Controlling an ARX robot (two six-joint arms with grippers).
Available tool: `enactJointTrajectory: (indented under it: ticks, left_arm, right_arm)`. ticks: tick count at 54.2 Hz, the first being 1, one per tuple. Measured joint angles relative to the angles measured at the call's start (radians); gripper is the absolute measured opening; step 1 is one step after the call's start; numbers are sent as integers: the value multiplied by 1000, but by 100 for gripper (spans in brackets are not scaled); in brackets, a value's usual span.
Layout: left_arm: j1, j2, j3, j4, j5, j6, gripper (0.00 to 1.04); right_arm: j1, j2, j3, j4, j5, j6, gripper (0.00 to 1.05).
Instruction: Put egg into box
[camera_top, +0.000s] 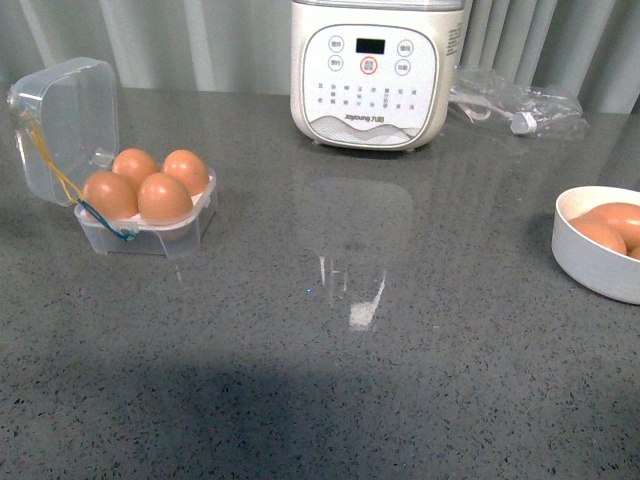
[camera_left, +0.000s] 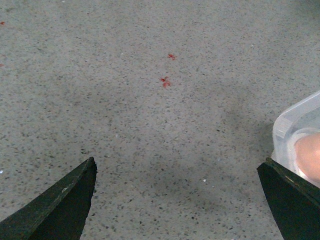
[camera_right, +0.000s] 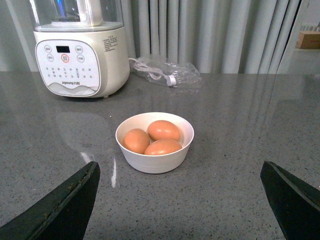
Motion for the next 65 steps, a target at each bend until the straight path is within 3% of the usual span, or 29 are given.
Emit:
enactJointTrajectory:
  ticks: [16, 38, 65]
  left_arm:
    - [-88, -6, 7, 2, -3, -64, 98]
    - [-272, -135, -64, -66, 15, -101, 98]
    - [-225, -369, -36, -366, 90, -9, 98]
  right_arm:
    - [0, 0, 0, 0, 0, 0, 97]
    - [0, 0, 0, 0, 0, 0, 97]
    - [0, 0, 0, 0, 0, 0, 97]
